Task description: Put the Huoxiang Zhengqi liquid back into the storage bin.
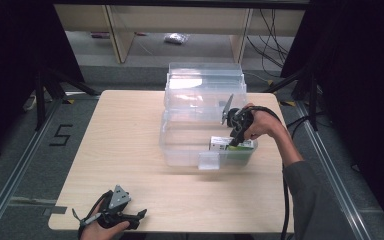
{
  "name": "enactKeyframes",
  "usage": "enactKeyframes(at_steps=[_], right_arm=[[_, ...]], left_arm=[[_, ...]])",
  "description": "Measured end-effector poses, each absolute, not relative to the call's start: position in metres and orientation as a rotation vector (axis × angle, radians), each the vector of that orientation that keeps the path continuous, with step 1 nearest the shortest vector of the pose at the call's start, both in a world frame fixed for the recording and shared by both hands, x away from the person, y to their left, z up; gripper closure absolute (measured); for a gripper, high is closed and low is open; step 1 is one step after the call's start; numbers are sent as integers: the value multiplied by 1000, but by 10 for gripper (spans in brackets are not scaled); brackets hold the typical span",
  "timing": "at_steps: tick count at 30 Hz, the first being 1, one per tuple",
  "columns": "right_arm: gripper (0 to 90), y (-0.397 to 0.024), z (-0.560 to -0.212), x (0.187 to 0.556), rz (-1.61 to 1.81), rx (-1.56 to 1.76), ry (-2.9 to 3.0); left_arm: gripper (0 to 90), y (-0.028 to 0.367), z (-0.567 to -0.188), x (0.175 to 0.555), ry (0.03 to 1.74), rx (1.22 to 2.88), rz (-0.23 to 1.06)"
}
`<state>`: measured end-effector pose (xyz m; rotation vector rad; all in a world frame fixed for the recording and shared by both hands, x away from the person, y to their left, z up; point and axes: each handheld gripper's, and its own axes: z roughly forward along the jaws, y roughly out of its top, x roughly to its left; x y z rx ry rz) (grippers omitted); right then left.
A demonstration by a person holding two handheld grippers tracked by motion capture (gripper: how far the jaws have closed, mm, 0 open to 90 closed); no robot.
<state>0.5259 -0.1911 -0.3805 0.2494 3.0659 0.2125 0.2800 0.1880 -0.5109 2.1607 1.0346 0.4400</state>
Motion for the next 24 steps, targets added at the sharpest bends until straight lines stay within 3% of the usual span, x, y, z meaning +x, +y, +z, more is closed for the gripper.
enactKeyframes(at_steps=[8, 24], right_arm=[[566, -195, -357, 517, 294, 323, 3010], [461, -194, -343, 504, 437, 486, 2944]], left_arm=[[156, 188, -510, 279, 1033, 2155, 435], [156, 189, -511, 280, 1030, 2158, 440]])
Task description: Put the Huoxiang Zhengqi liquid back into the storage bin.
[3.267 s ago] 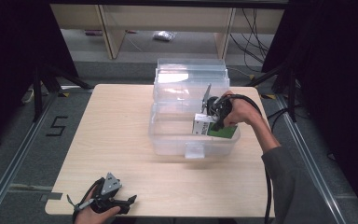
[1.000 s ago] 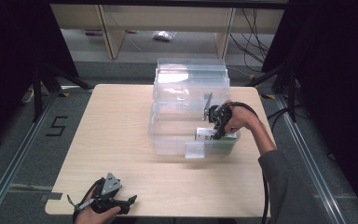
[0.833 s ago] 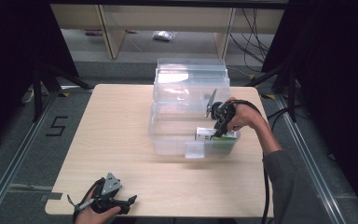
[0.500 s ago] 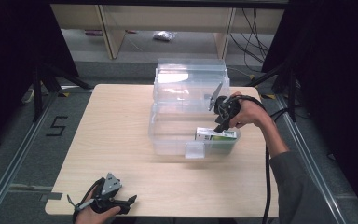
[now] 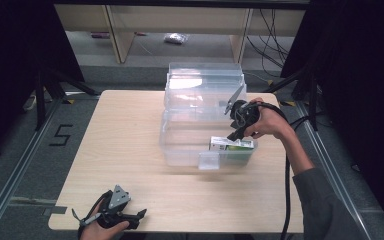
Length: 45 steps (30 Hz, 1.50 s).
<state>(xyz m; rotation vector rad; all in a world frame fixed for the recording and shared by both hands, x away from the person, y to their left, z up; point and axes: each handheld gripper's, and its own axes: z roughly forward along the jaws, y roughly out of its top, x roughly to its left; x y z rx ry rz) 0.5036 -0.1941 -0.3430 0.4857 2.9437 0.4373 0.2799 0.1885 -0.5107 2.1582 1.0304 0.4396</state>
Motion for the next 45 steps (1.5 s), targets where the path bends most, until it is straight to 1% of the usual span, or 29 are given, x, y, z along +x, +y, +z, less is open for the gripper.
enactKeyframes(at_steps=[1, 3, 4, 5, 9, 15, 19, 28, 45], right_arm=[[461, -195, -343, 502, 462, 520, 2934], [446, -196, -344, 501, 467, 531, 2912], [423, -197, -344, 502, 474, 516, 2903], [408, -197, -345, 500, 487, 571, 2896], [365, -199, -346, 496, 540, 639, 2861], [333, -197, -347, 486, 565, 684, 2837], [316, -193, -349, 481, 588, 694, 2836], [303, -197, -355, 481, 630, 732, 2824], [277, -196, -362, 465, 701, 763, 2791]], left_arm=[[156, 189, -509, 280, 1026, 2174, 429], [156, 188, -511, 280, 1034, 2152, 436], [156, 189, -510, 280, 1024, 2167, 431], [156, 189, -510, 279, 1029, 2163, 434], [156, 189, -510, 280, 1029, 2163, 434], [156, 189, -510, 279, 1034, 2157, 433], [156, 189, -510, 280, 1039, 2161, 438], [156, 189, -510, 280, 1033, 2166, 430], [156, 189, -510, 280, 1030, 2164, 434]])
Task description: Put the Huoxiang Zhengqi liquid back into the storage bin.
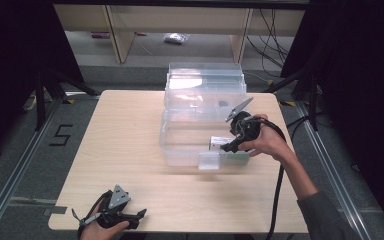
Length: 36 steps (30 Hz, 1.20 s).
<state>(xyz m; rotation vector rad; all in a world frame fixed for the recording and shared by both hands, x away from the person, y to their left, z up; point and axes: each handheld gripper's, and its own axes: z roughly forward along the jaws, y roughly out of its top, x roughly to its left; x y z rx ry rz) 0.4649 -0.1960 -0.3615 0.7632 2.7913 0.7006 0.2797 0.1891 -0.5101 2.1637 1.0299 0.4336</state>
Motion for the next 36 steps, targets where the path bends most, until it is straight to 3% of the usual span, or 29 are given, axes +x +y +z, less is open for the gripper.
enactKeyframes(at_steps=[36], right_arm=[[232, -209, -379, 436, 869, 821, 2669]], left_arm=[[156, 189, -511, 280, 1035, 2173, 440]])
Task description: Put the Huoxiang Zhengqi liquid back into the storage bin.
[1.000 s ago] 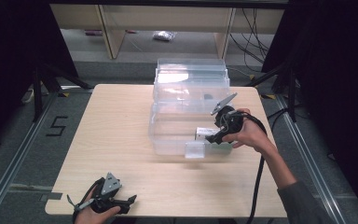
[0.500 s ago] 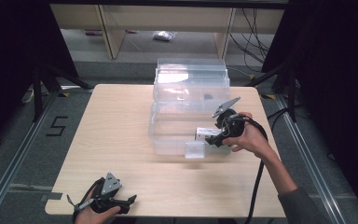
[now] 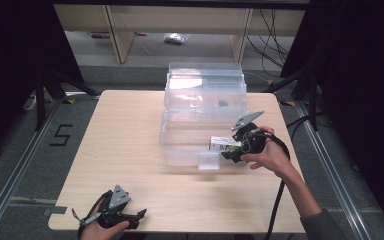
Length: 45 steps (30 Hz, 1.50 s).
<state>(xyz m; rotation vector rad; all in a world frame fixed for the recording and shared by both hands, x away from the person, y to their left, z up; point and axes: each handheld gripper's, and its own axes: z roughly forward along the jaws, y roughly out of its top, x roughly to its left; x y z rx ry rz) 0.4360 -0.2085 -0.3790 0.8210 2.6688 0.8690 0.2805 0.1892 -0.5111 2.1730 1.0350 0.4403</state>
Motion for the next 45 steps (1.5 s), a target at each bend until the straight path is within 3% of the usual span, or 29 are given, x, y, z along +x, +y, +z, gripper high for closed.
enactKeyframes(at_steps=[45], right_arm=[[199, -213, -409, 386, 1048, 820, 2591]], left_arm=[[156, 189, -510, 280, 1037, 2168, 429]])
